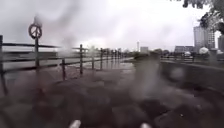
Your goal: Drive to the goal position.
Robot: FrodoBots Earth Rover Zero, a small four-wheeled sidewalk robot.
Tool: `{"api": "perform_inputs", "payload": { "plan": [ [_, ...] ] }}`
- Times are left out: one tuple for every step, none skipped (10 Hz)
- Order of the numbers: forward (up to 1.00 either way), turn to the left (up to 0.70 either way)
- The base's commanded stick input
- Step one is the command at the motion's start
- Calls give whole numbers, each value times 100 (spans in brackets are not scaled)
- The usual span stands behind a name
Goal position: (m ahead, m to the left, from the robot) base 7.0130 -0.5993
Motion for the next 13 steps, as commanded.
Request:
{"api": "perform_inputs", "payload": {
  "plan": [
    [70,0],
    [70,0],
    [70,0],
    [70,0],
    [70,0],
    [70,0],
    [70,0],
    [70,0],
    [70,0],
    [70,0],
    [70,0],
    [70,0],
    [70,0]
  ]
}}
